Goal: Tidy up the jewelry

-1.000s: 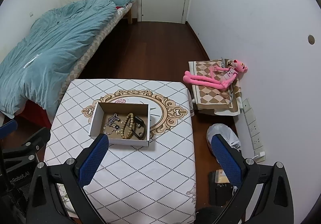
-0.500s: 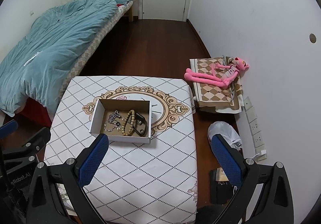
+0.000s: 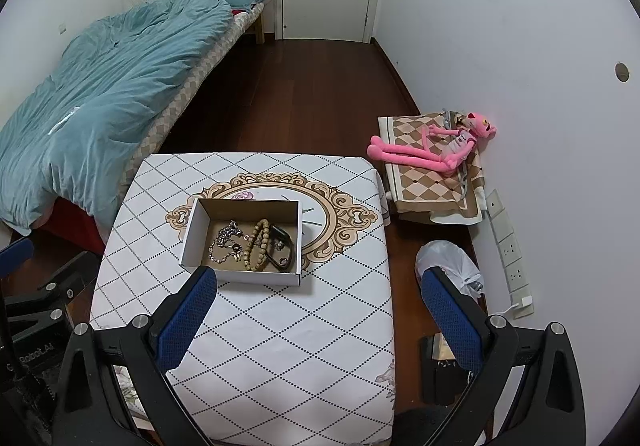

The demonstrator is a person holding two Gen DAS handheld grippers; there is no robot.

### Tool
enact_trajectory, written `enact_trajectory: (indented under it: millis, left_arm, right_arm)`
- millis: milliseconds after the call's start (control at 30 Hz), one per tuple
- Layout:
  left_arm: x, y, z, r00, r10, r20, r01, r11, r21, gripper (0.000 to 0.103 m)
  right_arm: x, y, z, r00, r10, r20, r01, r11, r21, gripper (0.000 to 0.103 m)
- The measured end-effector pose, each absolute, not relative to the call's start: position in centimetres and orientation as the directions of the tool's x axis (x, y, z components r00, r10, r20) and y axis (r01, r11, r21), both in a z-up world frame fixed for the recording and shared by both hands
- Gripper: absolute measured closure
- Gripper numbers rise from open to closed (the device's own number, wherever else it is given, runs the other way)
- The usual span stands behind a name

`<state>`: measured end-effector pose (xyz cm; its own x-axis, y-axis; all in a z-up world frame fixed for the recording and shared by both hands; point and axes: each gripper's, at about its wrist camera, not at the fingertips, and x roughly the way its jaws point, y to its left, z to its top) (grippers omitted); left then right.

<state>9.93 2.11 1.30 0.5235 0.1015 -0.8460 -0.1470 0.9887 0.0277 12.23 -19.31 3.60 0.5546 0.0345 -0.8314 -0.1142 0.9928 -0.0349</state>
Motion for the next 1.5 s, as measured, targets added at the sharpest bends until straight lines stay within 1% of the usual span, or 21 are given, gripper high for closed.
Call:
enact_trajectory:
  millis: [1500]
  left_arm:
    - [9.63,2.26,1.24,0.525,0.101,-0.845,-0.164,0.986,0.016,0.000]
  right_arm:
    - [12.41,-19.13,3.51,0.543,0.046,-0.838,-0.126,0.992,-0.027,0.000]
